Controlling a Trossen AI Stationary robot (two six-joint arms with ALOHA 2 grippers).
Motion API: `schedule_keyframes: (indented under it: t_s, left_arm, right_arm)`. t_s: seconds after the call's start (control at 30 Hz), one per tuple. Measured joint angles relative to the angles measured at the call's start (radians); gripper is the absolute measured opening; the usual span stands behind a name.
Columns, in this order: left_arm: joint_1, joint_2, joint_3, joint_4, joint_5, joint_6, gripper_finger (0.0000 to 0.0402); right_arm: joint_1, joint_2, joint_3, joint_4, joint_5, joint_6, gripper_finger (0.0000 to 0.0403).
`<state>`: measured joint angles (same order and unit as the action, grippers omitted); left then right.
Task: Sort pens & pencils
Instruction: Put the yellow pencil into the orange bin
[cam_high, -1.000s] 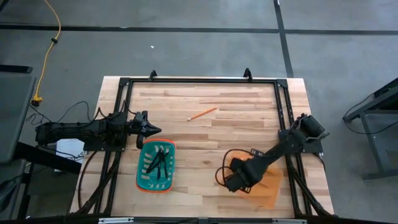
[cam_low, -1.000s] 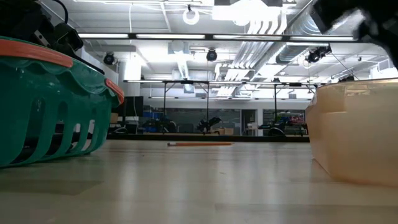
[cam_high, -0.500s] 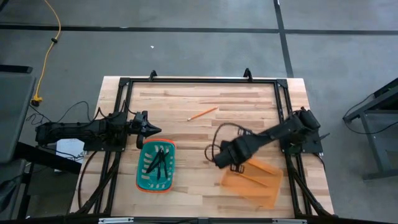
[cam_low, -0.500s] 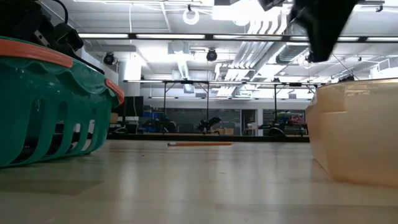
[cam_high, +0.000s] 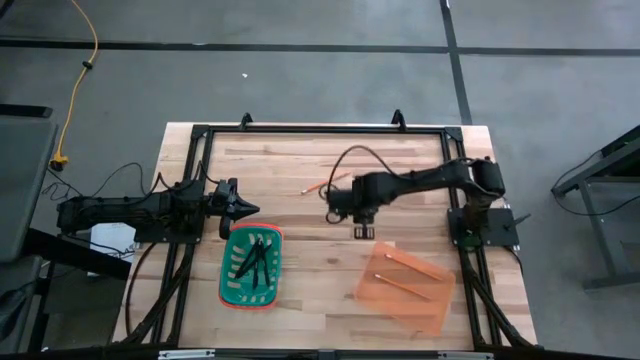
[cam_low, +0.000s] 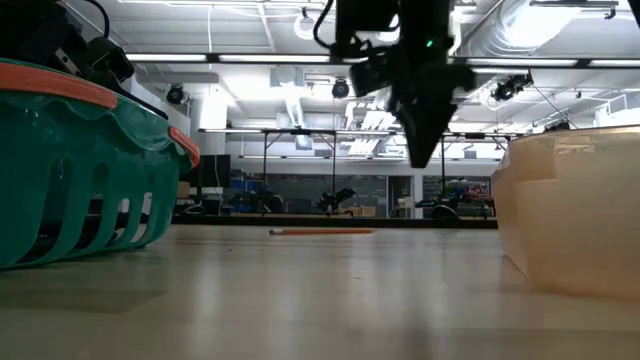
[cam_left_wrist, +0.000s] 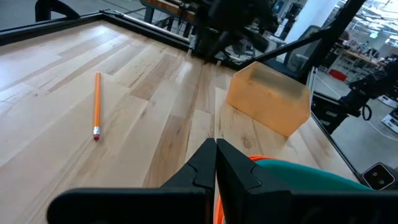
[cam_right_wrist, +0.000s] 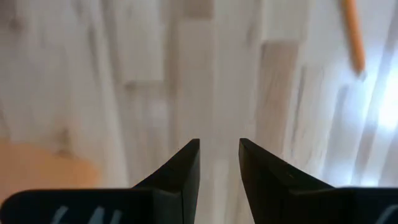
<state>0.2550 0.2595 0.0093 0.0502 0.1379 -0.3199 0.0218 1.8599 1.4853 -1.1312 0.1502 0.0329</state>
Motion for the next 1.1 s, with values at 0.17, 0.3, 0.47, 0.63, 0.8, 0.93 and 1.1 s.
schedule_keyframes:
  t_s: [0.17, 0.3, 0.47, 0.63, 0.8, 0.93, 1.1]
  left_arm:
    - [0.000, 0.000, 0.000, 0.000, 0.000, 0.000, 0.0001]
    - [0.000, 0.000, 0.000, 0.000, 0.000, 0.000, 0.0001]
    - [0.000, 0.000, 0.000, 0.000, 0.000, 0.000, 0.0001]
    - [0.000, 0.000, 0.000, 0.000, 0.000, 0.000, 0.0001]
    - [0.000, 0.000, 0.000, 0.000, 0.000, 0.000, 0.0001]
    - [0.000, 0.000, 0.000, 0.000, 0.000, 0.000, 0.0001]
    - [0.000, 0.000, 0.000, 0.000, 0.000, 0.000, 0.0001]
  right_arm:
    - [-0.098, 0.000, -0.017, 0.160, -0.010, -0.124, 0.0103]
    - [-0.160, 0.000, -0.017, 0.267, -0.035, -0.190, 0.0103]
    - [-0.218, 0.008, -0.017, 0.329, -0.055, -0.301, 0.0103]
    - [-0.267, 0.022, -0.015, 0.364, -0.056, -0.374, 0.0103]
    - [-0.306, 0.046, -0.014, 0.392, -0.084, -0.423, 0.0103]
    - [-0.322, 0.082, 0.003, 0.402, -0.102, -0.442, 0.0103]
    - [-0.323, 0.158, 0.071, 0.398, -0.102, -0.463, 0.0103]
